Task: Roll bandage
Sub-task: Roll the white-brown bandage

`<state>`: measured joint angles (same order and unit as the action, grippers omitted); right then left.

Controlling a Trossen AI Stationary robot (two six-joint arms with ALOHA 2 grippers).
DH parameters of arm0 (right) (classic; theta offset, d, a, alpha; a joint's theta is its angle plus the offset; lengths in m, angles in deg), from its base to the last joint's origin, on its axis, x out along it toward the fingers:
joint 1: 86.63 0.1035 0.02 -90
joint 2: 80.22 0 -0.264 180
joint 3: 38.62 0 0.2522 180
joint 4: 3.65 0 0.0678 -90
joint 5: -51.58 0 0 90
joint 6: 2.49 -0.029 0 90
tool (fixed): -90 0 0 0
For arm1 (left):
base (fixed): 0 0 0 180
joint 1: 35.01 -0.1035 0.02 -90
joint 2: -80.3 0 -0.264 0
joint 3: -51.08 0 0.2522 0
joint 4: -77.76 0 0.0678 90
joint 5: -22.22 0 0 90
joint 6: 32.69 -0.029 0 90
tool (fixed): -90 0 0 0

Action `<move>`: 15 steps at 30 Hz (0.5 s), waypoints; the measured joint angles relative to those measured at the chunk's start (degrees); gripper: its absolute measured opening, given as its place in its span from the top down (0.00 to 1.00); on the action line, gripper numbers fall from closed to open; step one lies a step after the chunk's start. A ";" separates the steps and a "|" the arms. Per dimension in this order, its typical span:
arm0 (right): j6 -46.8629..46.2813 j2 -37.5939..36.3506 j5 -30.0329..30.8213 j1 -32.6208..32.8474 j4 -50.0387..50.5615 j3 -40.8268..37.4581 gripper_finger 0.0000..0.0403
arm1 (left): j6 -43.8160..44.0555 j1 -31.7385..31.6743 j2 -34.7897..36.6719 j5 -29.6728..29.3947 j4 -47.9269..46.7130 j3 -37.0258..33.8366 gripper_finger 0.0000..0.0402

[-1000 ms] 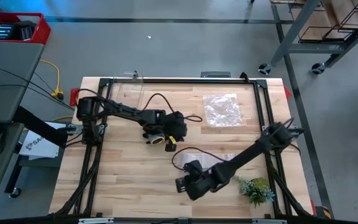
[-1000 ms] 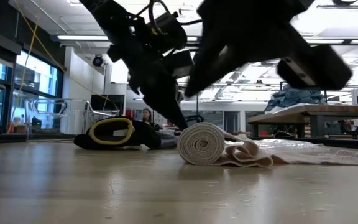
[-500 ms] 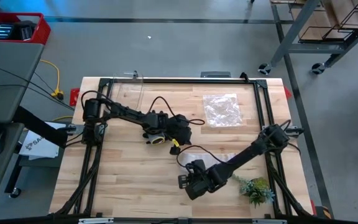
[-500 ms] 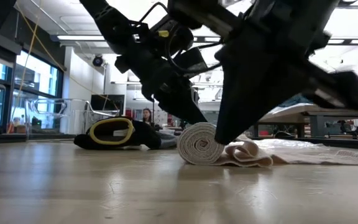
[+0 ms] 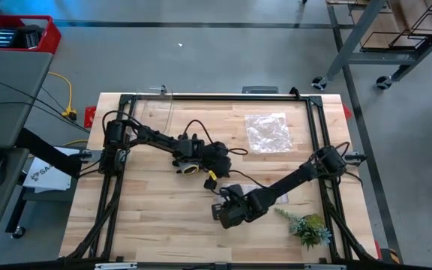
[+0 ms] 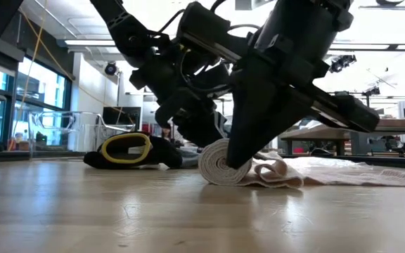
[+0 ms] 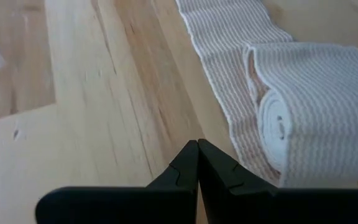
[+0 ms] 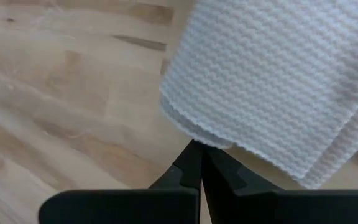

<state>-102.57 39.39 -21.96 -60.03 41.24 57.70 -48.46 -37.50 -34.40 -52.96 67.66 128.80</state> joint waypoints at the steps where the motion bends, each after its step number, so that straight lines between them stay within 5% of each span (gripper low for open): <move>1: 0.00 0.00 -0.08 -0.14 0.39 0.00 1.00 | 0.01 0.07 0.00 0.01 -0.25 0.00 1.00; 15: 3.79 -0.02 0.01 -2.08 3.10 0.02 1.00 | 0.64 3.80 0.00 -0.43 -4.28 -0.02 1.00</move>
<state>-98.78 39.37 -21.95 -62.11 44.34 57.73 -47.81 -33.70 -34.40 -53.39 63.38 128.78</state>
